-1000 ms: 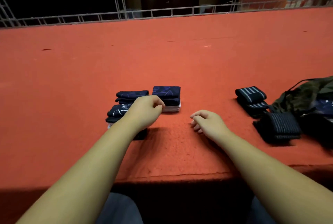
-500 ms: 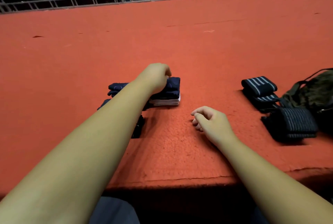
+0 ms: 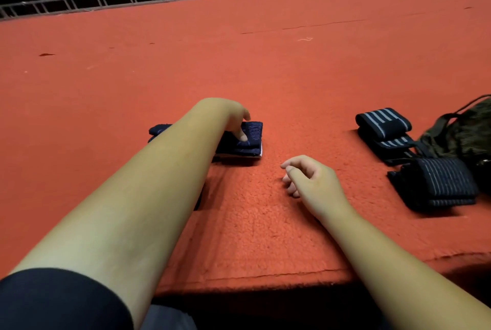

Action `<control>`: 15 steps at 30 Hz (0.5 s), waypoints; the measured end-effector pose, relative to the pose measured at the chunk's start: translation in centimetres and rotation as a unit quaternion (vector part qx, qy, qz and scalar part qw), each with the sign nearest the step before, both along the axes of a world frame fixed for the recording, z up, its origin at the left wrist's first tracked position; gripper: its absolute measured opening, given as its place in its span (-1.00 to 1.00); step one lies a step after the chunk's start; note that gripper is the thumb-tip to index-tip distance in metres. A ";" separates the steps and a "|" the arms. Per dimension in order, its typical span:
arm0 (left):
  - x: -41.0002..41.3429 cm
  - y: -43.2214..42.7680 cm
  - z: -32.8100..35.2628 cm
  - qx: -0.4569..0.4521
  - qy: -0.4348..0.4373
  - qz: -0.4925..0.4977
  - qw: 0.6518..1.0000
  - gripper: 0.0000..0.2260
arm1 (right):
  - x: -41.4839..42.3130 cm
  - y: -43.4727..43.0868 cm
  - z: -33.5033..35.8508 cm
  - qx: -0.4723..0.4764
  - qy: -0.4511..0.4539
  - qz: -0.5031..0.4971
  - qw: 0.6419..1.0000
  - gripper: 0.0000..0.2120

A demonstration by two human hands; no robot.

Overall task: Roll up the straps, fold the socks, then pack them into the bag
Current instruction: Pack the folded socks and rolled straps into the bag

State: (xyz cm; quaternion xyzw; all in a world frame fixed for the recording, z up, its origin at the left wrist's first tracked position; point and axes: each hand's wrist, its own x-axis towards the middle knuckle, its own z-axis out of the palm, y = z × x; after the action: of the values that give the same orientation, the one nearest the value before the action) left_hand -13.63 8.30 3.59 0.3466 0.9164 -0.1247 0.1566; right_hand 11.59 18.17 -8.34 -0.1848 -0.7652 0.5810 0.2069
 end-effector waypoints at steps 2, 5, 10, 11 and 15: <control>-0.2 0.2 0.7 -0.043 -0.016 0.005 0.999 -0.30 | -0.1 0.0 0.0 0.000 0.000 0.000 1.000 -0.82; -0.9 0.5 0.9 -0.064 -0.073 0.013 0.995 -0.51 | -0.1 0.0 -0.1 0.002 0.001 0.002 1.000 -0.82; -1.3 0.7 0.7 -0.075 -0.115 0.028 0.990 -0.62 | -0.1 0.1 -0.2 0.003 0.001 0.003 1.000 -0.81; -1.1 0.7 0.7 -0.078 -0.116 0.031 0.990 -0.61 | -0.1 0.1 -0.2 0.004 0.001 0.004 1.000 -0.81; -0.1 0.9 0.7 -0.094 -0.108 0.020 0.990 -0.51 | -0.2 0.2 -0.3 0.009 0.005 0.005 1.000 -0.82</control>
State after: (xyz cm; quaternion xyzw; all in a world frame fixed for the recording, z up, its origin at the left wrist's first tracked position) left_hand -13.68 9.21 4.28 0.3232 0.8854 -0.1687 0.2885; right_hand 11.42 18.38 -8.61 -0.1760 -0.7700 0.5762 0.2098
